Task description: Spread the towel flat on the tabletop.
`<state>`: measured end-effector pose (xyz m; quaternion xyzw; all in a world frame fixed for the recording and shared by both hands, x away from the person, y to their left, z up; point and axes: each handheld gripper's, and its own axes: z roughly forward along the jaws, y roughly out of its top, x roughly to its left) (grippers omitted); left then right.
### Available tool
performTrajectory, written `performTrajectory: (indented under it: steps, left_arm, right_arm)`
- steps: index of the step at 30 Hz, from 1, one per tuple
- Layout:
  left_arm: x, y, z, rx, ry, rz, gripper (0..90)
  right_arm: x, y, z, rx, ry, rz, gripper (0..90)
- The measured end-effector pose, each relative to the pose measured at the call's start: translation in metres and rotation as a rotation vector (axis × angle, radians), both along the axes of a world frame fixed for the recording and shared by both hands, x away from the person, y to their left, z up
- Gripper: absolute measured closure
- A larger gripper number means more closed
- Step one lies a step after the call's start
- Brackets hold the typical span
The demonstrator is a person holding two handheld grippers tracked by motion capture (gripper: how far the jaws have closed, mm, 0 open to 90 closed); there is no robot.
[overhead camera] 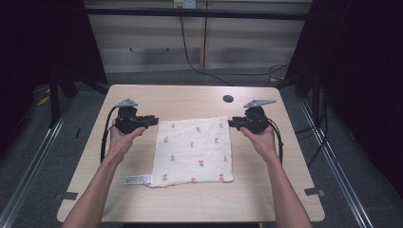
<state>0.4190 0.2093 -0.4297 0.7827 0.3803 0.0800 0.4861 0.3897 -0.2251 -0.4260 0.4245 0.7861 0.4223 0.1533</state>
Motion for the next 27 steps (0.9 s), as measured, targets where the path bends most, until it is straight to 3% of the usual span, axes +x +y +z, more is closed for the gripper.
performTrajectory:
  steps: [3,4,10,14,18,19,22,25,27]
  left_arm:
    - [-0.006,0.003,0.001,-0.001,0.000,-0.015,72.6]
    - [-0.011,0.007,0.002,-0.007,-0.009,-0.017,72.8]
    - [-0.025,0.015,0.001,0.005,-0.011,-0.018,70.7]
    - [-0.042,0.027,-0.003,-0.029,-0.008,-0.017,66.6]
    - [-0.056,0.033,-0.005,-0.012,-0.014,-0.018,65.0]
    - [-0.065,0.037,-0.006,-0.006,-0.018,-0.015,64.5]
    - [-0.075,0.042,-0.008,0.008,-0.016,-0.017,62.9]
    - [-0.081,0.044,-0.009,0.009,-0.005,-0.014,62.6]
    - [-0.087,0.046,-0.010,0.013,-0.005,-0.018,62.7]
  right_arm:
    - [-0.009,-0.003,0.003,0.006,-0.018,0.005,65.0]
    - [-0.018,-0.007,0.006,0.035,-0.030,0.006,63.8]
    - [-0.029,-0.009,0.006,0.054,-0.046,0.001,60.5]
    - [-0.046,0.001,0.003,0.070,-0.049,0.016,58.3]
    - [-0.059,0.006,-0.002,0.082,-0.040,0.033,56.1]
    - [-0.066,0.009,-0.005,0.039,-0.037,0.034,54.4]
    - [-0.078,0.012,-0.008,-0.018,-0.033,0.045,54.2]
    - [-0.084,0.013,-0.010,-0.038,-0.028,0.059,55.0]
    - [-0.092,0.012,-0.016,-0.024,-0.001,0.068,55.8]
